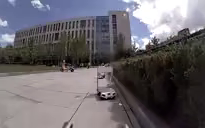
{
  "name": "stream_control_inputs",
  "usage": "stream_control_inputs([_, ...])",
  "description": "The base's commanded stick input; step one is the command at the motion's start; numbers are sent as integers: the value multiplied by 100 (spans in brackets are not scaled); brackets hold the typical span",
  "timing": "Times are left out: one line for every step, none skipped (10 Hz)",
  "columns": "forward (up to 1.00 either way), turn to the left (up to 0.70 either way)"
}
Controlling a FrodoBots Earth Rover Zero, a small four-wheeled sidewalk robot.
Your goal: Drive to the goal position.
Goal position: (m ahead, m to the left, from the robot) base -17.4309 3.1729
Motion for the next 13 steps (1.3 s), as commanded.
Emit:
stream_control_inputs([6, 0])
stream_control_inputs([6, 0])
stream_control_inputs([6, 0])
stream_control_inputs([6, 0])
stream_control_inputs([6, 0])
stream_control_inputs([6, 0])
stream_control_inputs([6, 0])
stream_control_inputs([6, 0])
stream_control_inputs([6, 0])
stream_control_inputs([6, 0])
stream_control_inputs([6, 0])
stream_control_inputs([6, 0])
stream_control_inputs([6, 0])
